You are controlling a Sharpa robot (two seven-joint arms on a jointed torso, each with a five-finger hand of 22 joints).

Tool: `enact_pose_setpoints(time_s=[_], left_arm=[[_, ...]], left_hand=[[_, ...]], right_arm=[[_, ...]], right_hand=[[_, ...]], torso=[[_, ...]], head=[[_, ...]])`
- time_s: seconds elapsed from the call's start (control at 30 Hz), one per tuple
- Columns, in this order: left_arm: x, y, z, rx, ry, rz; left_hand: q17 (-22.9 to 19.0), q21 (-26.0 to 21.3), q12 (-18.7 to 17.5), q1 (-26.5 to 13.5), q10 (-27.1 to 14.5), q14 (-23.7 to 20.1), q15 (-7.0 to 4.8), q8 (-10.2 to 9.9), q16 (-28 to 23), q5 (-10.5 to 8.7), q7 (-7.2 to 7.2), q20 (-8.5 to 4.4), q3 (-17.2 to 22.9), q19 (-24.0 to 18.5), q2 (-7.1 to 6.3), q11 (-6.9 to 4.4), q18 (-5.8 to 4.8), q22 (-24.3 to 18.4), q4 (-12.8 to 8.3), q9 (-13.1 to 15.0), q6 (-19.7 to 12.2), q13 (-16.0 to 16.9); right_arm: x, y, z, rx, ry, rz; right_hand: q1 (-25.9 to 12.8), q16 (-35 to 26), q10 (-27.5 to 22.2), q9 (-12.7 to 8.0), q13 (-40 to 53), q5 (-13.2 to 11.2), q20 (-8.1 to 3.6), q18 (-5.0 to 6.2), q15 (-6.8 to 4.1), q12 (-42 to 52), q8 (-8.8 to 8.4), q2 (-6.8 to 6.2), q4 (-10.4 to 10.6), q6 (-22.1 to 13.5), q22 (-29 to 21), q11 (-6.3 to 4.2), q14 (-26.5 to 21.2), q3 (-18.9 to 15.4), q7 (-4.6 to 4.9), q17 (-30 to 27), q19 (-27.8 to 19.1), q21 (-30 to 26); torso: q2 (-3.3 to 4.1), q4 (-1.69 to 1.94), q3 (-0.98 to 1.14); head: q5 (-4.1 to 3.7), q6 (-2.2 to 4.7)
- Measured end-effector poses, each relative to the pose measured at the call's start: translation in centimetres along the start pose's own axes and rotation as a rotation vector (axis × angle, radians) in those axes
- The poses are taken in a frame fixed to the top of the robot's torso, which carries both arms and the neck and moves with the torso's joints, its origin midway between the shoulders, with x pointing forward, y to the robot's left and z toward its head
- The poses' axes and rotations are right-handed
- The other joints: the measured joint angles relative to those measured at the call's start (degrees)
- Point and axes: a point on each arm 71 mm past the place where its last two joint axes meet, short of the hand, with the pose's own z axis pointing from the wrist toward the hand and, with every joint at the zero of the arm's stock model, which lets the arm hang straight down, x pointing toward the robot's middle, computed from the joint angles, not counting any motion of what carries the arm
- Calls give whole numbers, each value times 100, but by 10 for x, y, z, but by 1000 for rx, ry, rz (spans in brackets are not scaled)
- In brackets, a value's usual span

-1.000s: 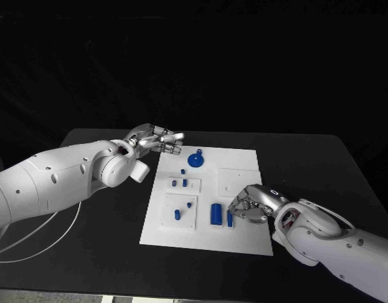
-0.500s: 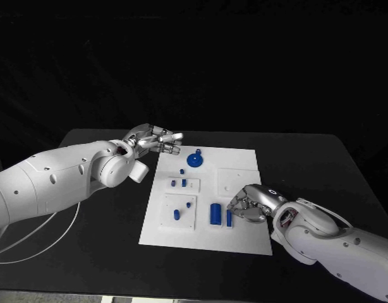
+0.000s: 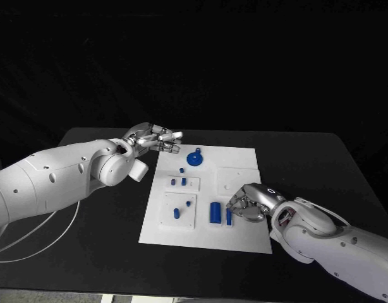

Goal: Assemble the parts on the task board

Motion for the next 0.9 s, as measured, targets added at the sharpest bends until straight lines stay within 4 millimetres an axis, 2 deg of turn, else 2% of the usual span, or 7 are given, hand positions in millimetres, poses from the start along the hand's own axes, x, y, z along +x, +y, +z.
enact_pose_setpoints(time_s=[0.57,0.9], left_arm=[[0,1,0,-2,0,0],[0,2,0,-3,0,-1]], left_hand=[[0,0,0,0,0,0,0,0,0,0,0,0,0,0,0,0,0,0,0,0,0,0],[0,0,0,-20,0,0,0,0,0,0,0,0,0,0,20,0,0,0,0,0,0,0]], right_arm=[[5,1,2,40,-2,-27],[7,2,2,59,-20,-31]], right_hand=[[0,5,21,17,-9,-27,0,0,0,0,1,0,-20,77,11,-21,0,-25,-36,-2,0,0],[0,22,41,-1,-17,-46,0,0,0,0,-17,-1,194,182,11,-41,0,-415,-101,-5,0,23]], torso=[[0,-1,3],[1,0,0]], head=[[-16,-25],[-21,-36]])
